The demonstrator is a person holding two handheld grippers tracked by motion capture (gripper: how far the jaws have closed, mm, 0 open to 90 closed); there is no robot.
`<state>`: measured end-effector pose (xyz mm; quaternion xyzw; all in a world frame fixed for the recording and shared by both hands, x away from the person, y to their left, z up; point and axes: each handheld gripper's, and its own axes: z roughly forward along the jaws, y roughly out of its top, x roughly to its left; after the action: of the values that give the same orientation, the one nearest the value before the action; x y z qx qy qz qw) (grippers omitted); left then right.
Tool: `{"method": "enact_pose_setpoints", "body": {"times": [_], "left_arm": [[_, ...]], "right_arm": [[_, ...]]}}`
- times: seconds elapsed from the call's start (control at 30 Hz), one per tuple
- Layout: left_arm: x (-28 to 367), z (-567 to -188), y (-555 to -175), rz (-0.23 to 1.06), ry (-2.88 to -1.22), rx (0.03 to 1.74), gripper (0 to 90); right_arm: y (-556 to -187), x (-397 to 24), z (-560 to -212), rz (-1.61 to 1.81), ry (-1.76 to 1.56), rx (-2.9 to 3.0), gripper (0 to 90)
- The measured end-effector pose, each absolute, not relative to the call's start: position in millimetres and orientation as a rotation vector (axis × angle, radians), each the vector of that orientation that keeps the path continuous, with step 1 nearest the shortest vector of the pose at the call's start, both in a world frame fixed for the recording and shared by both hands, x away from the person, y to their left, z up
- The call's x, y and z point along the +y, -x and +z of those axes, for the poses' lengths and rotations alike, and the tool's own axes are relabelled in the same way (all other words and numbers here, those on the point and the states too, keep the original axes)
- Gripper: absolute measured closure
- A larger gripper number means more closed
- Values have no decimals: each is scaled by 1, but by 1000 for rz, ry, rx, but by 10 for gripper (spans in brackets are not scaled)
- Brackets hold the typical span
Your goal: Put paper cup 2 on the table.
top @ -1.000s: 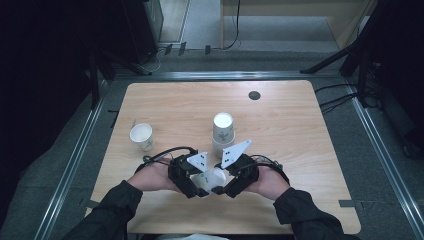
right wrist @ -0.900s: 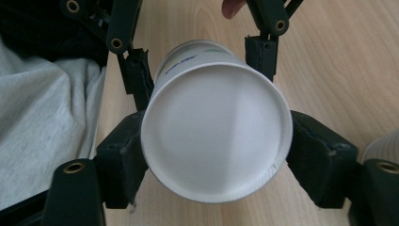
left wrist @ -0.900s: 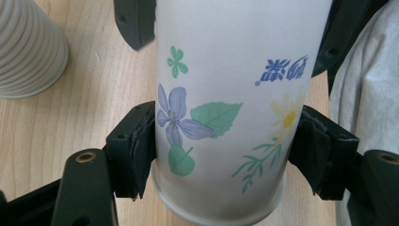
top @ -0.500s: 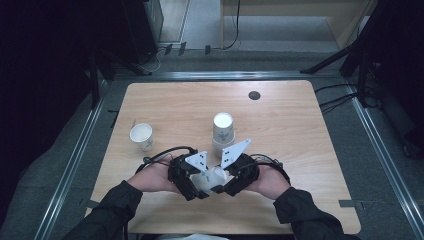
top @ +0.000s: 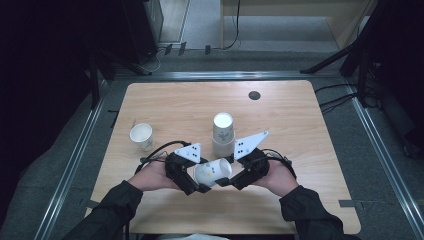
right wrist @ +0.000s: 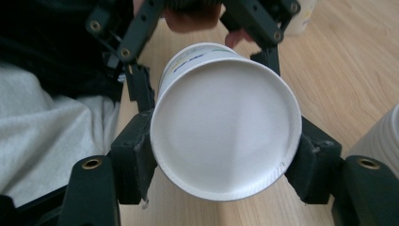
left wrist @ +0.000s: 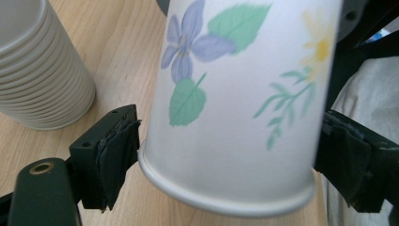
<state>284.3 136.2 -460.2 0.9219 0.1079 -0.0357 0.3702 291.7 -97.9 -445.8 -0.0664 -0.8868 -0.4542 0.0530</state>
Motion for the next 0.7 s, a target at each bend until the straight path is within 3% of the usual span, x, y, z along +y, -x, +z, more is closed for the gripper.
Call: {"method": "enact_pose_setpoints", "body": {"times": [0.5,0.7], "left_arm": [[143,-451,-281,-128,-2179,249,139],[148,-453,-282,-133,-2162,242,208]], "right_arm": [[-295,-105,-437,-1517,213,-2541,345],[-296,-108,-435,-1545,222,-2521,348]]}}
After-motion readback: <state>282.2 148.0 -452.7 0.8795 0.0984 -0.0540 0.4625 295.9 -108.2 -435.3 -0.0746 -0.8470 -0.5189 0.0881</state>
